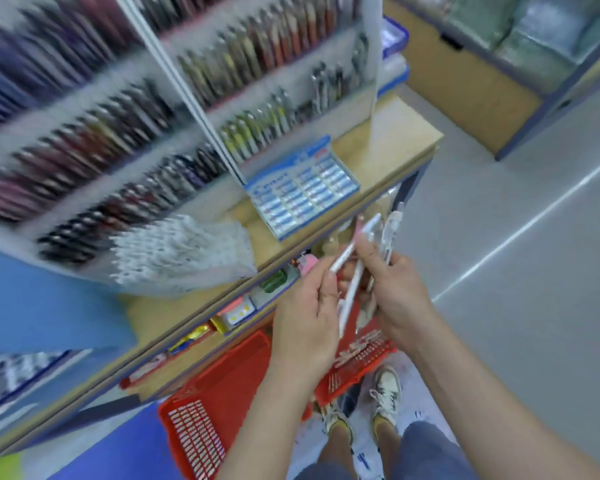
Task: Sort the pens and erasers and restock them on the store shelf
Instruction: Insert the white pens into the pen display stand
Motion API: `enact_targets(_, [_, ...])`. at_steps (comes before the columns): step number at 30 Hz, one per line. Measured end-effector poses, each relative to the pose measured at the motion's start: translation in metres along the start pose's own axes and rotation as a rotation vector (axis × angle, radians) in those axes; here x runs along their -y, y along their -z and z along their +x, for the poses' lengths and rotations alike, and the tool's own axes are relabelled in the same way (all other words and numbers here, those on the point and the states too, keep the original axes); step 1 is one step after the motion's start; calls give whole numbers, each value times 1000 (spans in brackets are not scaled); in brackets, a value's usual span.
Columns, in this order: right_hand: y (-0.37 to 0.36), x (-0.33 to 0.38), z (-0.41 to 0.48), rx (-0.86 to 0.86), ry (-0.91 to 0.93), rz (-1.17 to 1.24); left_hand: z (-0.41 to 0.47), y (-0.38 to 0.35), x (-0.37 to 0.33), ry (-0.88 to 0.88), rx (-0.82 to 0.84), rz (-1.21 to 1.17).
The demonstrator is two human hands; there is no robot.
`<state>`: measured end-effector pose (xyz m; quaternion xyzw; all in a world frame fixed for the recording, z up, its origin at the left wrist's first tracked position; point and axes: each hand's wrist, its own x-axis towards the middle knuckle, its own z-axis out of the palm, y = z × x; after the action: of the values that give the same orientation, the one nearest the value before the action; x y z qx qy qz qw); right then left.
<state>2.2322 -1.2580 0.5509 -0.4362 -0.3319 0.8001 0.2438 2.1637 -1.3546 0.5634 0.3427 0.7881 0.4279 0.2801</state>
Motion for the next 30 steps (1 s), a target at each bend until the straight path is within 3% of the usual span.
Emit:
enact_targets(4, [-27,24,-5,86,12,71,-4,57,-8,0,-83,21])
enact_targets(9, [-54,29,-13,225,-18,-84,-14,114,-8,35,-87,-30])
enact_targets(15, [-76,15,-11,390,78,-215,-23,165,-4,315,-182,-477])
enact_targets(19, [-83,-1,-6,318,134,-243,-26,182,1,342,-87,-556])
enact_targets(26, [-99,-9,6,379,68,-445,-20,196,6,226,-202,-248])
enact_targets(30, [-105,-23,30,263,49,-575,-11,211,3,253,-423,-93])
